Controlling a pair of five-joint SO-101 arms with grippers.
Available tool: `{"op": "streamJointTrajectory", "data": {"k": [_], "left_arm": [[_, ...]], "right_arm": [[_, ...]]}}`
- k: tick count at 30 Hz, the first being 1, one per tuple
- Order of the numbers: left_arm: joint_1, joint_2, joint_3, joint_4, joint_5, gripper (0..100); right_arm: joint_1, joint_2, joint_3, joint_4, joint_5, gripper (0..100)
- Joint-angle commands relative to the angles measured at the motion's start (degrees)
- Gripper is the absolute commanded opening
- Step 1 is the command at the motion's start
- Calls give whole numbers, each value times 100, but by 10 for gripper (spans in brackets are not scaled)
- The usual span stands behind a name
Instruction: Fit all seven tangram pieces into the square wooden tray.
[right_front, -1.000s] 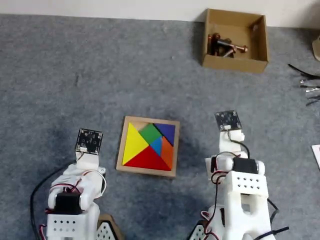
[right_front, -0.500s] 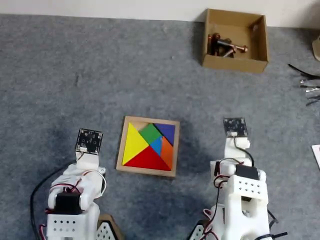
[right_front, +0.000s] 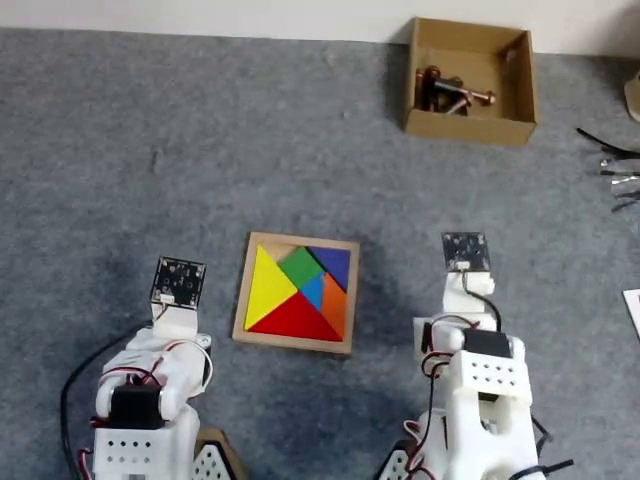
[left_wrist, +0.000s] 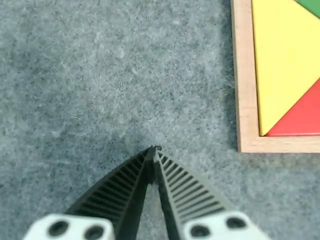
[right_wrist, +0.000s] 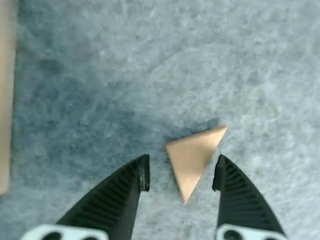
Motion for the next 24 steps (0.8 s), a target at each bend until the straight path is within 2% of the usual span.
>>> {"op": "streamJointTrajectory", "data": {"k": [1, 6, 12, 17, 24], "left_arm": [[-48, -31, 110, 26, -26, 5], [-48, -31, 110, 26, -26, 5], [-48, -31, 110, 26, -26, 5], [-48, -31, 110, 26, -26, 5], [-48, -31, 110, 26, -26, 5]], "right_arm": [[-127, -119, -119, -154, -255, 202], [-127, -84, -66, -567, -484, 202], [-127, -84, 22, -585, -475, 200], [-110, -75, 31, -585, -457, 112], [-119, -75, 31, -629, -440, 105]]}}
